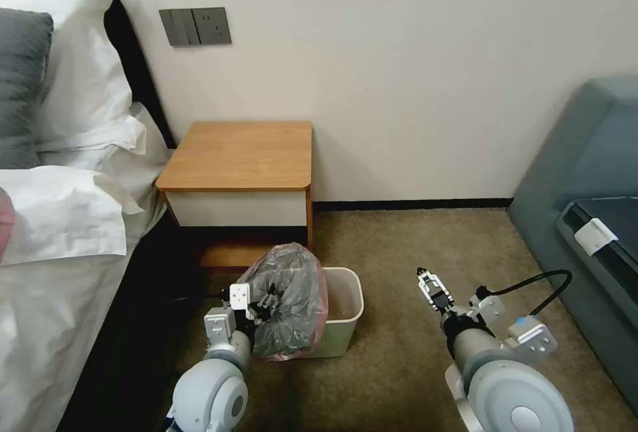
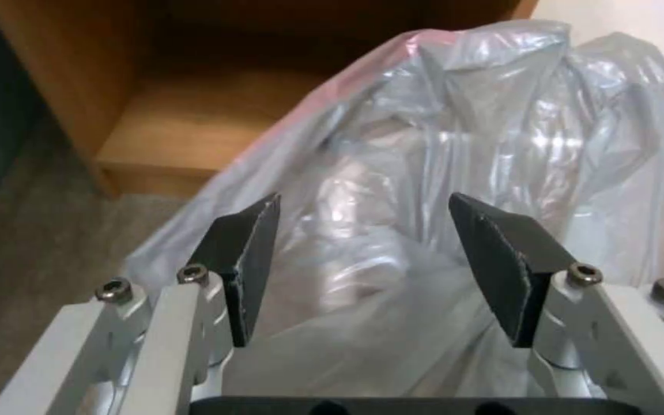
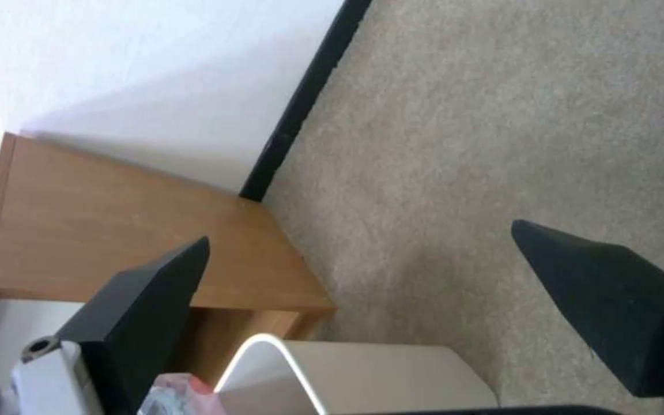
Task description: Pick up the garbage bag from the table and place it over the trash can.
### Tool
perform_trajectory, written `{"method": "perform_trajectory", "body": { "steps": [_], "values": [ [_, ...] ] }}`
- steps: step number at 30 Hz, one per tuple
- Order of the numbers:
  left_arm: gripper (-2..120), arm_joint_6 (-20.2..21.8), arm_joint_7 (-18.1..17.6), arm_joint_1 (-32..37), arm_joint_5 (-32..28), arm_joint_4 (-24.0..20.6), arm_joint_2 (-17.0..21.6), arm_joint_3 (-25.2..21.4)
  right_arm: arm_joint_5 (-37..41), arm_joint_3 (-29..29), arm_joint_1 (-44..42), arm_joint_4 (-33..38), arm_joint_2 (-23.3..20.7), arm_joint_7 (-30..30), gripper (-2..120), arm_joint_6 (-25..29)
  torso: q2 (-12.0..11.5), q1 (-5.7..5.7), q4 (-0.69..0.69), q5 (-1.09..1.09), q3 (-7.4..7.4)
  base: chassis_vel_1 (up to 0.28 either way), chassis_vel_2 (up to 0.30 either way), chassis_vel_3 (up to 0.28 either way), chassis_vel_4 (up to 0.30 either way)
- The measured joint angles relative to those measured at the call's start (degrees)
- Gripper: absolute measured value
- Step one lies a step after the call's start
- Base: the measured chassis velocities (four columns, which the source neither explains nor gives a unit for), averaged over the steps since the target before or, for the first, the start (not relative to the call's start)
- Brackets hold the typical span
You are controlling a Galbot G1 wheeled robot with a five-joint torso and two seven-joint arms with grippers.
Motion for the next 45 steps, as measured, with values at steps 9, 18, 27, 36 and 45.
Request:
{"method": "perform_trajectory", "body": {
  "steps": [9,18,27,36,45],
  "values": [
    [59,-0.17,-0.11,1.01,0.01,0.53,0.07,-1.33,-0.09,-0.90,0.63,-0.78,0.59,-0.12,100,-0.06,0.00,0.00,0.00,0.00,0.00,0.000,0.000,0.000,0.000],
    [59,-0.19,-0.10,-1.39,-0.37,2.86,0.20,-0.74,-0.57,-0.93,0.44,-0.92,1.03,-0.21,100,-0.08,0.00,0.00,0.00,0.00,0.00,0.000,0.000,0.000,0.000],
    [59,0.02,-0.01,-2.67,-0.53,4.17,0.26,-0.07,-0.92,-0.85,0.39,-1.38,1.41,-0.26,100,-0.07,0.00,0.00,0.00,0.00,0.00,0.000,0.000,0.000,0.000],
    [58,1.47,-0.03,-3.75,-0.54,5.05,0.15,0.46,-1.30,-0.89,0.08,-1.76,1.75,-0.42,100,-0.01,0.00,0.00,0.00,0.00,0.00,0.000,0.000,0.000,0.000],
    [57,2.71,-0.53,-5.30,-1.10,6.91,0.05,0.55,-1.76,-0.83,-0.02,-2.08,2.09,-0.49,100,0.08,0.00,0.00,0.00,0.00,0.00,0.000,0.000,0.000,0.000]
  ]
}}
